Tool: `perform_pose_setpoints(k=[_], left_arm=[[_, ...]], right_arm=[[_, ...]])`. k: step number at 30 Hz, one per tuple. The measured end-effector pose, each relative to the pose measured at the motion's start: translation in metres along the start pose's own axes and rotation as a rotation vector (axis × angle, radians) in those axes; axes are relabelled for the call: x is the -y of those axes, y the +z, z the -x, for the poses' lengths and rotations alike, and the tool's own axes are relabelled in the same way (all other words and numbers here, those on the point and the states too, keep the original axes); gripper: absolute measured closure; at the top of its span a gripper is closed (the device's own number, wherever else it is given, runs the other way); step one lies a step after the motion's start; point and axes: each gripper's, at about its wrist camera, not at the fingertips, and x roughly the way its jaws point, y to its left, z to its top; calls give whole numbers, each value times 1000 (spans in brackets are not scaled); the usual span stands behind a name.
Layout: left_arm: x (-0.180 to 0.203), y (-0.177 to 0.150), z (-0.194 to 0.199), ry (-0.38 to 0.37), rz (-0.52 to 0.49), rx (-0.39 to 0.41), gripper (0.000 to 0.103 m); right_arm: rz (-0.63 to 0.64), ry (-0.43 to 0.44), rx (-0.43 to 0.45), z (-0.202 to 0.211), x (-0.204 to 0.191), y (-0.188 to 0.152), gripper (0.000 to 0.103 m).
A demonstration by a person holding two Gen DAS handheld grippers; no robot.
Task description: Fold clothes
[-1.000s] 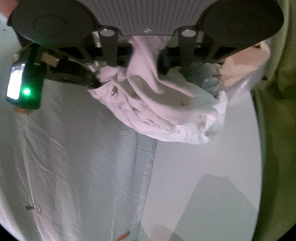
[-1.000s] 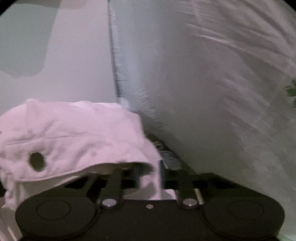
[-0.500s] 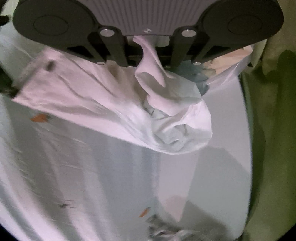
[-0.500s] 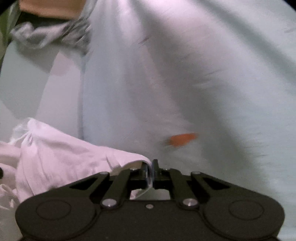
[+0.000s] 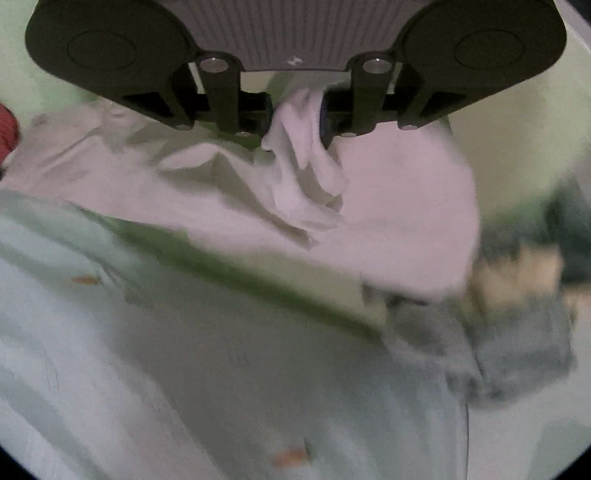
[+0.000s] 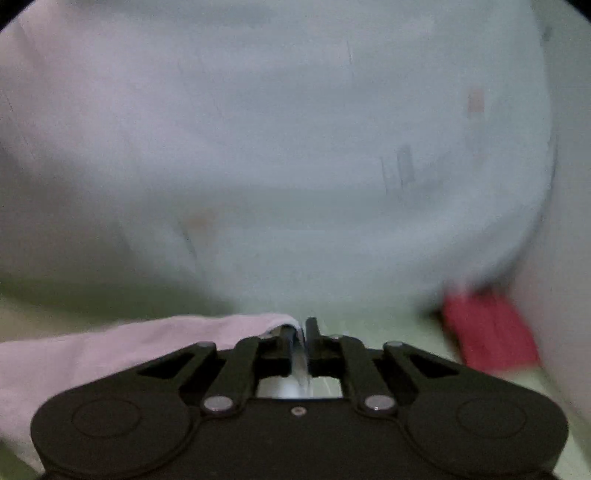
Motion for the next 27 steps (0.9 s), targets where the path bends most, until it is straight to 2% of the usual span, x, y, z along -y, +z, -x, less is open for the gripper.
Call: perform_pose_setpoints(k=[1, 2, 4, 6, 9, 10, 12, 15, 17, 18, 22, 25, 27], left_arm=[[5, -7, 0, 11, 13, -5, 69], [9, -15, 0, 21, 25, -11, 65], [14, -18, 2, 39, 53, -3, 63], [18, -17, 3, 60, 75, 14, 60], [23, -9, 7, 89, 87, 81, 54], [23, -4, 7, 96, 89, 106, 52], [20, 9, 4, 118, 91, 134, 39], [14, 29, -2, 153, 93, 167, 33], [8, 45, -16, 180, 100, 156, 27], [3, 52, -27, 190, 102, 143, 24], [-20, 76, -71, 229, 133, 71, 23], [-44, 92, -99, 268, 194, 40, 23], [-59, 100, -113, 306, 227, 26, 18]], right_arm=[[-25, 11, -58, -7, 19, -14, 91], [-49, 15, -74, -6, 34, -25, 81], [-77, 26, -88, -2, 55, -42, 63], [-110, 53, -101, -3, 72, -49, 60], [-175, 117, -113, -2, 85, -47, 52], [-193, 137, -111, -3, 85, -45, 47], [-230, 174, -121, -10, 87, -41, 40], [-279, 211, -159, -20, 86, -46, 30], [-310, 220, -189, -29, 77, -48, 22], [-324, 221, -201, -34, 71, -47, 21], [-379, 231, -256, -59, 49, -41, 17], [-435, 201, -308, -82, 39, -36, 17], [-450, 161, -340, -97, 35, -32, 17]])
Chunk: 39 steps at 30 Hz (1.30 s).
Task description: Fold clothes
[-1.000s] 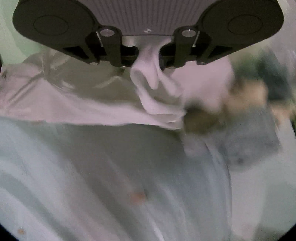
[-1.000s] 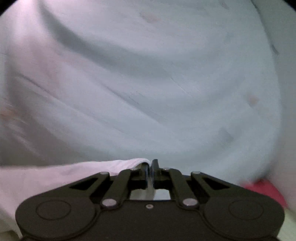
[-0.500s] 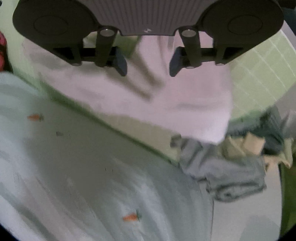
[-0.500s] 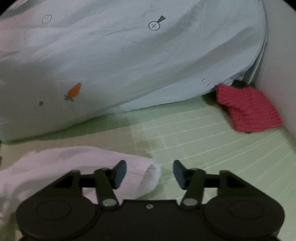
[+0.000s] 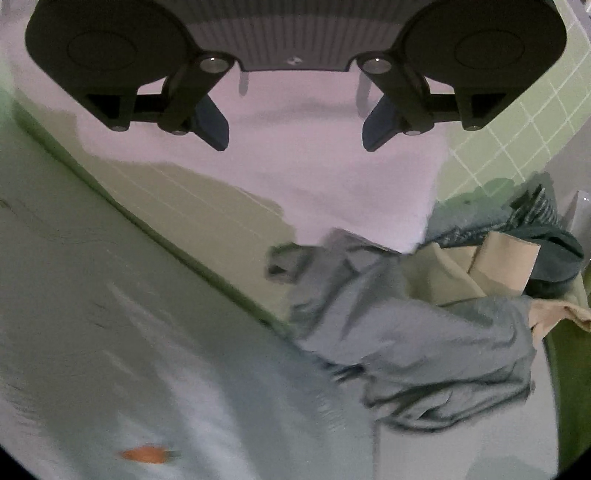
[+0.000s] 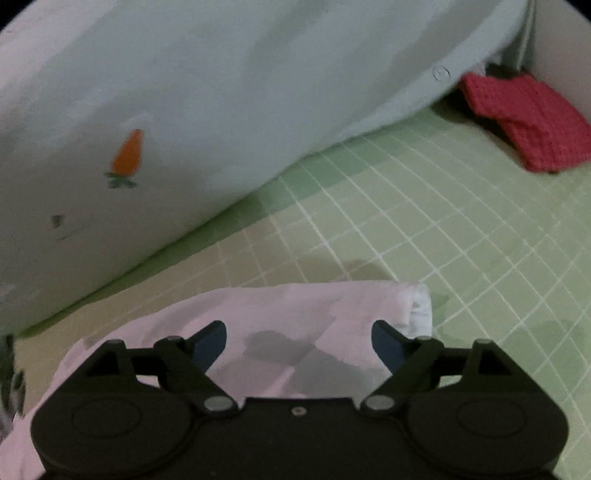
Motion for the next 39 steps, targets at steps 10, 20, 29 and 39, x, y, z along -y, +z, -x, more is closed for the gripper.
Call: perform_pose_setpoints(k=[10, 20, 29, 39], left_arm=[[-45, 27, -73, 185, 101, -89, 16], [-40, 17, -62, 126, 152, -64, 78], [47, 12, -11, -201, 13, 7, 89], [76, -11, 16, -198, -84, 0, 61]], right_arm=[[-88, -128, -94, -45, 2, 2, 4], [-89, -43, -49, -55, 4, 26, 78], [79, -167, 372, 11, 34, 107, 86], [115, -340, 200, 14, 99, 72, 56]])
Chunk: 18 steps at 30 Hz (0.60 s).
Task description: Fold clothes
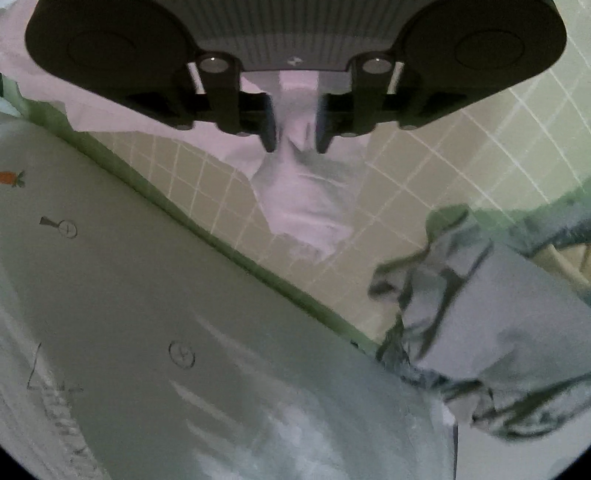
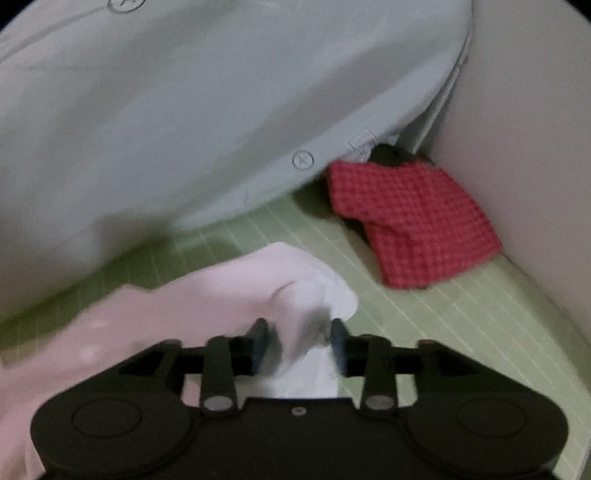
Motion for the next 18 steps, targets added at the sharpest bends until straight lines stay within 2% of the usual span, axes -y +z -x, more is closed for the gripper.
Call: perform_pose_setpoints(k=[2, 3, 6, 10, 14, 16, 18], left_arm=[[0, 9, 5, -1, -5, 43, 45], [0, 15, 6, 3, -8, 62, 41], [-2, 32, -2, 44, -6, 73, 35], [-10, 48, -37, 133, 12, 4, 33], [-27, 57, -75, 194, 63, -75, 33], [-35, 59, -86, 193, 98, -99, 33], [-40, 59, -90, 176, 118, -104, 33]], right_arm=[[-13, 16, 16, 8, -3, -3, 41], [-28, 34, 28, 11, -8, 1, 38], [-39, 70, 75, 17, -29, 15, 26], [-34, 109, 94, 16, -69, 31, 16], [-33, 127, 14, -8, -103, 32, 8], [-48, 102, -58, -27, -114, 25, 8], [-63, 37, -136, -47, -119, 19, 7]])
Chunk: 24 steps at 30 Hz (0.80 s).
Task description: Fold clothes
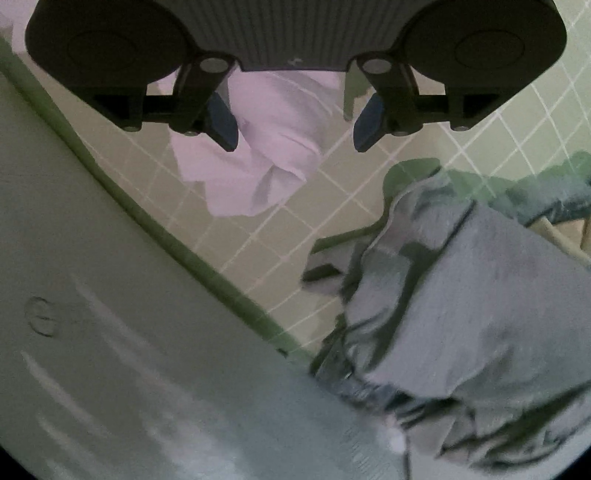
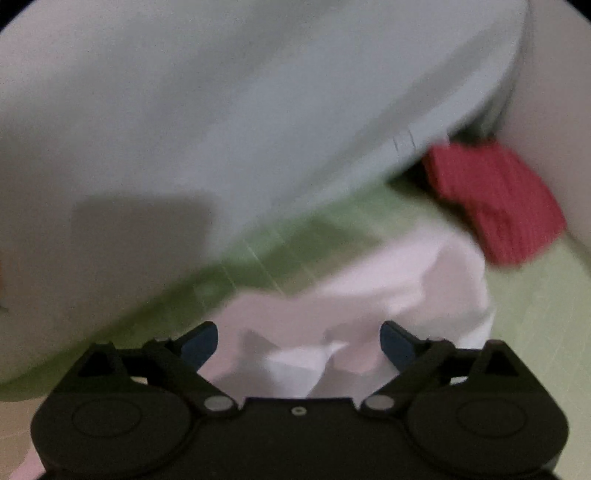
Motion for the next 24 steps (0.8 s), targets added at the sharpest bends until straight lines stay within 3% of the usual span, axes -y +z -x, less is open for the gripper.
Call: perform_pose_setpoints(k=[4, 6, 7, 9, 11, 12, 14, 18, 24], left_arm=[[-8, 2, -9, -34, 37, -15, 40], [-12, 3, -13, -51, 56, -23, 68], [-14, 3, -16, -59, 65, -26, 72], [-9, 3, -15, -56, 60, -15, 83], [2, 4, -14, -54, 20, 11, 87], [8, 5, -13, -52, 0, 24, 88], [22, 12, -7, -78, -35, 63, 89], [54, 35, 17, -166, -80, 166, 90], [75, 52, 102, -307, -95, 368, 90]], right_arm=[[-37, -58, -81, -22, 2, -8, 7], [-72, -41, -101, -27, 6, -8, 7], [-89, -31, -110, -29, 8, -7, 10], [-118, -12, -127, -35, 11, -7, 33], [-125, 7, -116, -35, 16, -6, 64], [-129, 18, -105, -34, 18, -4, 72], [-171, 63, -69, -30, 27, 5, 98], [-228, 171, 54, -11, 38, 40, 99], [-183, 192, 341, 70, 54, 74, 100]])
